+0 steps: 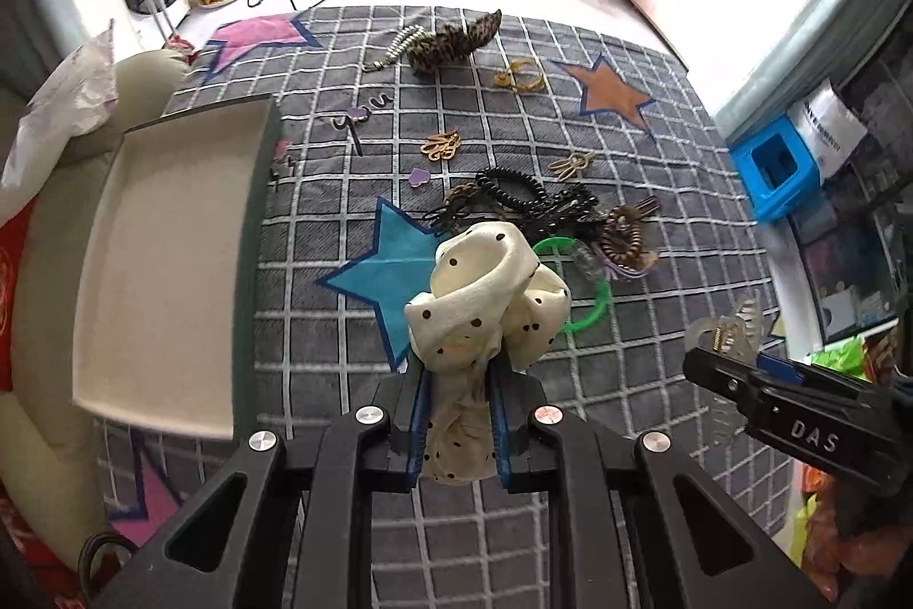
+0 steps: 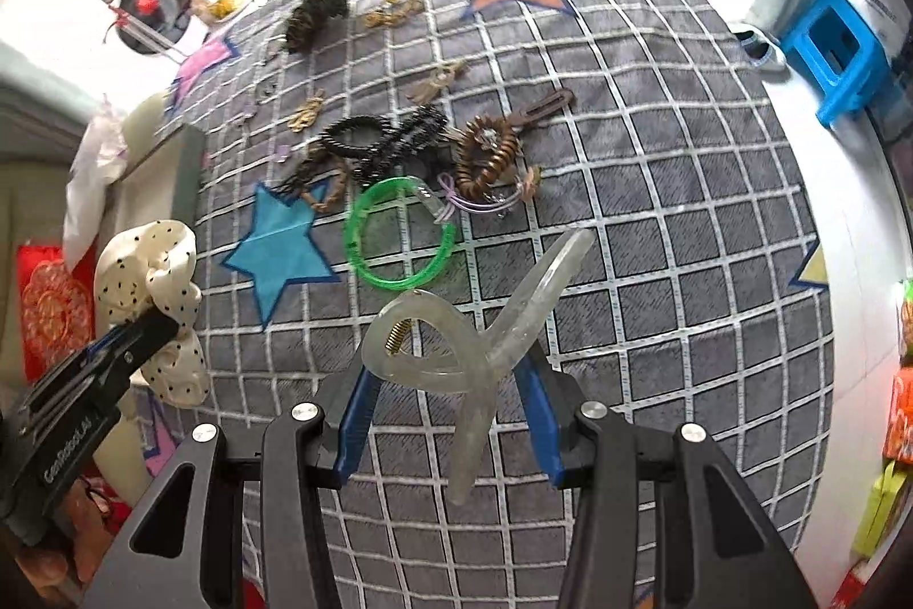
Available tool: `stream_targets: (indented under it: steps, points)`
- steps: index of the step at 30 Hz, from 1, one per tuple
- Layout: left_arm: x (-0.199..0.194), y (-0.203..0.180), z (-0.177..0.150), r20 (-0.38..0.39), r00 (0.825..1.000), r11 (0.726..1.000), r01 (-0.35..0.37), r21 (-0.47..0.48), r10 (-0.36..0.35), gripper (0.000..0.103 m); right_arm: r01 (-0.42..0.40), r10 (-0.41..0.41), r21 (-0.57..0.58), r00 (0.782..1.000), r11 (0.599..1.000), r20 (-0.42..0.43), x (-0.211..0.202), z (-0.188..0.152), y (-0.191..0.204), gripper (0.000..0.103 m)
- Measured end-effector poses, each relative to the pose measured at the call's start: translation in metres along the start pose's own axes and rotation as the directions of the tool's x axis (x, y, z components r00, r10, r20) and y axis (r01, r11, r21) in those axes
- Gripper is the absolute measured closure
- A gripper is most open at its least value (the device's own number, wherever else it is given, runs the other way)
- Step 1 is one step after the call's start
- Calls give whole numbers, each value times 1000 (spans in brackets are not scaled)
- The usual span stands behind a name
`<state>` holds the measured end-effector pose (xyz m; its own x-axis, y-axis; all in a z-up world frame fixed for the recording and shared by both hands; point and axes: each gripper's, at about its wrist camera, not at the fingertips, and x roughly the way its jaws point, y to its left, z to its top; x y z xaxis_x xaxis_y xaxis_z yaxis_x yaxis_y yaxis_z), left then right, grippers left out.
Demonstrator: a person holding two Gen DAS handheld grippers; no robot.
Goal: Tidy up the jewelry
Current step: 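Carry the scrunchie and claw clip into the white tray and release both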
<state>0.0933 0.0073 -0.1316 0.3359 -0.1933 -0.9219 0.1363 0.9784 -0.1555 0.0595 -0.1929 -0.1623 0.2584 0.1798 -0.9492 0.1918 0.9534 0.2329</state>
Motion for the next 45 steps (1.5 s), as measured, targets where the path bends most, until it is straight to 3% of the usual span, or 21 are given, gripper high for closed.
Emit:
stream_targets:
  steps: [10,17,26,34,45]
  points:
    - [-38,35,-10,34,999,999,40,7,-40,83,-23,24,-22,999,999,49,-20,-2,38,53]
    - [-52,95,-12,37,998,999,44,21,-45,83,-36,37,-8,998,999,54,-16,-7,94,53]
    - [-58,184,-14,54,998,998,-10,-69,14,83,-74,77,-103,997,992,28,7,-1,182,53]
    - [-34,249,-21,20,997,984,-65,-164,69,83,-146,142,-184,989,972,-37,39,1,246,53]
    - [35,282,-20,-71,992,978,-116,-172,105,83,-216,179,-234,969,948,-170,113,7,308,53]
